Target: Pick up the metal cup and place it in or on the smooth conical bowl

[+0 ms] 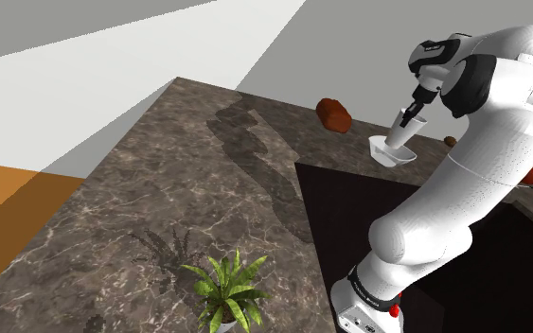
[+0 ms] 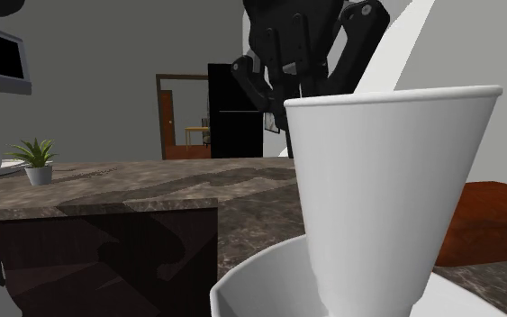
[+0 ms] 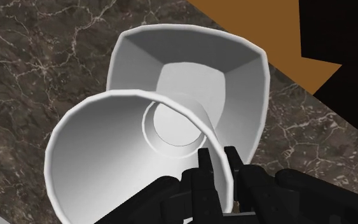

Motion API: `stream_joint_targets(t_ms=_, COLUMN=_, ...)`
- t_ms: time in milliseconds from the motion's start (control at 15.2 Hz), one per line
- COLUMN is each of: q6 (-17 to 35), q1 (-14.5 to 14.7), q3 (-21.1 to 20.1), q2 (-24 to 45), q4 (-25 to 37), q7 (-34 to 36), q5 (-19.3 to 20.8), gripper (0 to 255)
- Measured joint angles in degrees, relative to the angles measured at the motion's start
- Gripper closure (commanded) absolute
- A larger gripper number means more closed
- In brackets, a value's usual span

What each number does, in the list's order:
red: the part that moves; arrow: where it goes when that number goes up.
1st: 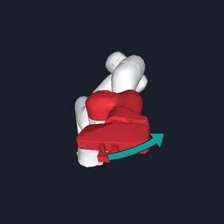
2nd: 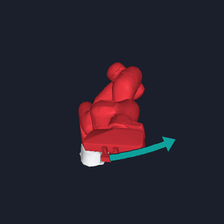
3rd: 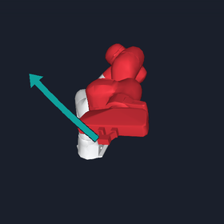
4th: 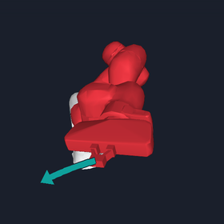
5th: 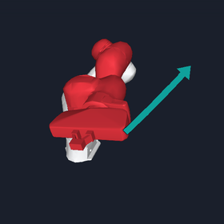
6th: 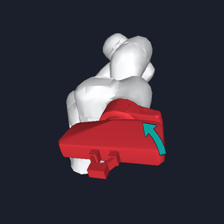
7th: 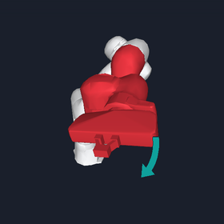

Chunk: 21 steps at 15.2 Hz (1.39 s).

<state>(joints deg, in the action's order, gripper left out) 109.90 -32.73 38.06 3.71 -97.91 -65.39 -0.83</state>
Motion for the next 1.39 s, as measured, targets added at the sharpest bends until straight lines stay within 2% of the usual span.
stream_joint_targets(t_ms=198, q6=0.1, q1=0.0, q3=0.0, q2=0.0, q4=0.0, q7=0.0, q5=0.0, gripper=255)
stream_joint_targets(t_ms=264, q6=0.1, q1=0.0, q3=0.0, q2=0.0, q4=-0.1, q7=0.0, q5=0.0, gripper=0)
stream_joint_targets(t_ms=660, q6=0.1, q1=0.0, q3=0.0, q2=0.0, q4=-0.1, q7=0.0, q5=0.0, gripper=0)
stream_joint_targets(t_ms=924, q6=-5.4, q1=0.2, q3=0.0, q2=-0.7, q4=5.0, q7=0.3, q5=0.5, gripper=0)
stream_joint_targets(t_ms=1386, q6=-6.9, q1=0.2, q3=-0.1, q2=-0.9, q4=6.3, q7=0.4, q5=0.6, gripper=0)
